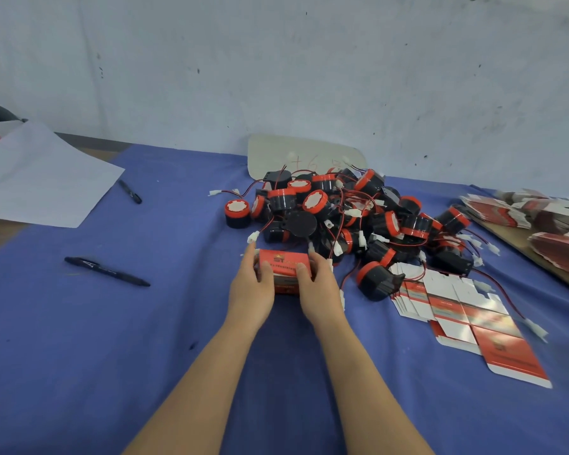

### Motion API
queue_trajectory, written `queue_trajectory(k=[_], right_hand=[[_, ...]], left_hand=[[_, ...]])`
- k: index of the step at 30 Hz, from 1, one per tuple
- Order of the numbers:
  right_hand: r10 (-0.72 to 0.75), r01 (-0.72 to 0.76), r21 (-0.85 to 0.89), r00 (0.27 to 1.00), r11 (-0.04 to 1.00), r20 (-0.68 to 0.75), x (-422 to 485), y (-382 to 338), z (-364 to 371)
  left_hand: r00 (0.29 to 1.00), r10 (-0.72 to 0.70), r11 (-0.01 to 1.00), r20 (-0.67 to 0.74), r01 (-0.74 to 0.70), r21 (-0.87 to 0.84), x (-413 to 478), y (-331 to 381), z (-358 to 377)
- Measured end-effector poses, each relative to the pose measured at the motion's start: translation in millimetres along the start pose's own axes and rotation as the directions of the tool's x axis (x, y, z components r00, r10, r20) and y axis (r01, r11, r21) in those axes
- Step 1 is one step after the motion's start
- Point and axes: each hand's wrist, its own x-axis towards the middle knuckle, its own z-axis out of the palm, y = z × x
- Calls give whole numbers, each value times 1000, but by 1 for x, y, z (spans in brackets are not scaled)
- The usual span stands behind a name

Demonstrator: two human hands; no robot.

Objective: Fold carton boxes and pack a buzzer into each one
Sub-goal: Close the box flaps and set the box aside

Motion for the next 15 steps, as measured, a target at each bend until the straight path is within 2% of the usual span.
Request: queue_trajectory(k=[3,6,8,10,12,13,15], right_hand=[[-8,8,8,1000,1000,13,-1,0,4],[-20,20,12,1000,1000,16,-3,-5,6],[-19,16,76,999,997,36,-7,-11,5],[-27,22,178,999,984,22,-13,-22,-5],[-40,59,357,997,932,-59,-19,-37,-27],[-63,117,422,988,899,-140,-22,-44,-45],[-123,269,410,929,872,-349,-34,-57,-93]], left_hand=[[992,-125,992,-33,123,-35,4,3,2],[986,-161,986,-46,162,27,2,11,7],[987,-149,989,-67,147,-35,-7,15,13],[994,-57,987,-96,41,-156,-18,28,18],[987,98,960,-126,-128,-250,-29,53,29],[976,177,941,-126,-205,-270,-36,69,37],[953,294,900,-76,-302,-313,-51,105,63]])
